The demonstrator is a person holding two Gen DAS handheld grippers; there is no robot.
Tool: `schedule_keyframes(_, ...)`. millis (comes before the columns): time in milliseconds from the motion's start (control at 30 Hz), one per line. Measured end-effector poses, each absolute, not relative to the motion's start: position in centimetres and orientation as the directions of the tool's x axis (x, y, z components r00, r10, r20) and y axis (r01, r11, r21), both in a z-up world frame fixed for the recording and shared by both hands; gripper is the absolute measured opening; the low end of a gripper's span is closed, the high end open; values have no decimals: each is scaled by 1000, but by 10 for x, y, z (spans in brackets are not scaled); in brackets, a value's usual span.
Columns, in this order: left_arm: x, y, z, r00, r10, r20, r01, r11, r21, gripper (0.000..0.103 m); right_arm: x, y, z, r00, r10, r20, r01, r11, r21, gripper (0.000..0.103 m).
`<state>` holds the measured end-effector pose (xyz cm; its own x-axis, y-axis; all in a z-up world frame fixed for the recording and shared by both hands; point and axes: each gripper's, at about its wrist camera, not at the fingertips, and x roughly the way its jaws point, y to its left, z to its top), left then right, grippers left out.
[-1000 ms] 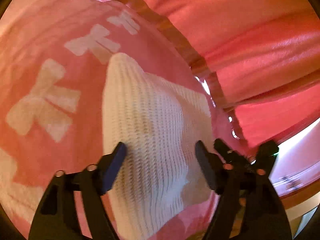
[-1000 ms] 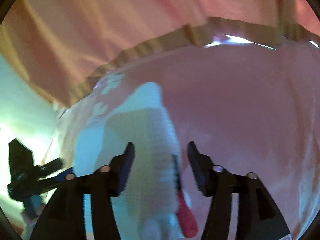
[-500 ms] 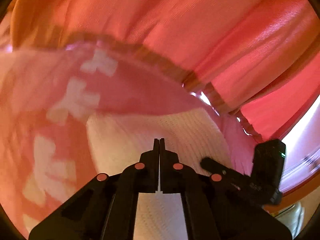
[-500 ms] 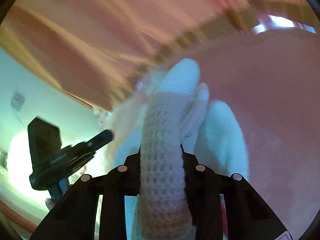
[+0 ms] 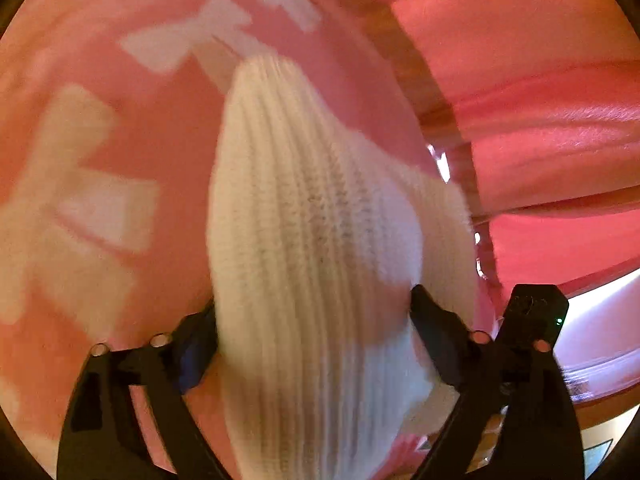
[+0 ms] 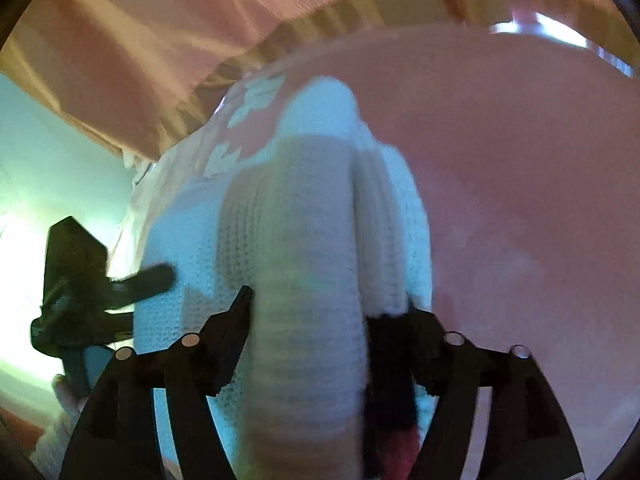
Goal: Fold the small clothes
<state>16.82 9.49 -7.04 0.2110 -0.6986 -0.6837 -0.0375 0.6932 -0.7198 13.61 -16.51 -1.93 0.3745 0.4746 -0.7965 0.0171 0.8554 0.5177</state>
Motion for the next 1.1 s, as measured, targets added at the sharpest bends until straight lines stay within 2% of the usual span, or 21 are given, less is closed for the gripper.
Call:
schedule_keyframes(33,173,90,-68,217,-687,-694,-10,709,-705,63,135,-167,-21,385,493,-780,29,838,545,42)
schedule_keyframes(67,176,89,-61,223,-691,-688,13,708,-707,48,132,-170,-18,400,507,-763,45,821,569,38)
schedule_keyframes(100,180,88,-45,242,-694,-678,60,709,-703,42,129,-174,-11,436,533,-725,59,787,614,37)
schedule_keyframes(200,184,82,15,364,-664,-654,248,745,-619,42,121,-169,17,523,550,-651,-6,767,642,36)
schedule_keyframes(233,185,80,22,383,-649,-658,273,760,-590,43,119,-167,23,545,540,-641,-19,773,634,38)
schedule_keyframes(267,189,76,26,400,-610,-684,290,792,-537,49,122,-167,22,558,512,-653,-12,792,610,45)
schedule_keyframes(300,193,75,18,398,-582,-709,280,813,-511,58,127,-166,18,549,482,-683,-1,817,576,46)
schedule_keyframes(367,200,75,-13,381,-481,-790,196,877,-440,60,133,-168,5,524,339,-781,54,902,428,47)
schedule_keyframes(400,202,75,-24,373,-434,-820,148,900,-409,60,130,-174,6,536,305,-787,82,909,408,47)
schedule_keyframes(467,196,89,-21,399,-429,-811,101,899,-426,60,119,-180,23,565,326,-758,95,887,452,47)
schedule_keyframes(500,191,94,-15,416,-429,-802,89,897,-434,66,110,-178,40,574,346,-742,54,889,456,47)
schedule_keyframes(533,183,99,-7,443,-421,-791,84,898,-431,70,101,-175,52,581,358,-731,16,893,451,44)
schedule_keyframes(600,163,106,6,498,-372,-783,90,920,-380,76,86,-157,66,574,384,-724,-73,904,421,27)
schedule_keyframes(633,156,104,8,508,-346,-789,94,932,-349,76,87,-145,63,548,392,-739,-110,909,401,14)
schedule_keyframes(700,140,100,14,531,-302,-791,118,952,-284,76,97,-129,33,454,330,-828,-109,943,316,0)
schedule_keyframes(733,134,97,17,543,-288,-789,129,957,-260,76,100,-131,15,419,268,-867,-77,963,260,0)
schedule_keyframes(767,129,95,20,554,-281,-784,138,959,-246,76,99,-135,12,437,253,-863,-62,966,252,0)
schedule_keyframes(833,118,85,35,600,-233,-765,142,972,-185,76,94,-143,30,476,224,-851,-9,968,250,0)
schedule_keyframes(933,100,78,45,627,-214,-749,158,976,-147,76,66,-136,66,571,176,-802,-33,981,191,2)
schedule_keyframes(1000,87,74,47,641,-189,-744,149,981,-122,84,45,-132,74,607,135,-783,-31,989,146,3)
schedule_keyframes(1100,67,68,49,660,-176,-730,151,983,-101,85,16,-129,71,628,65,-775,-2,997,82,6)
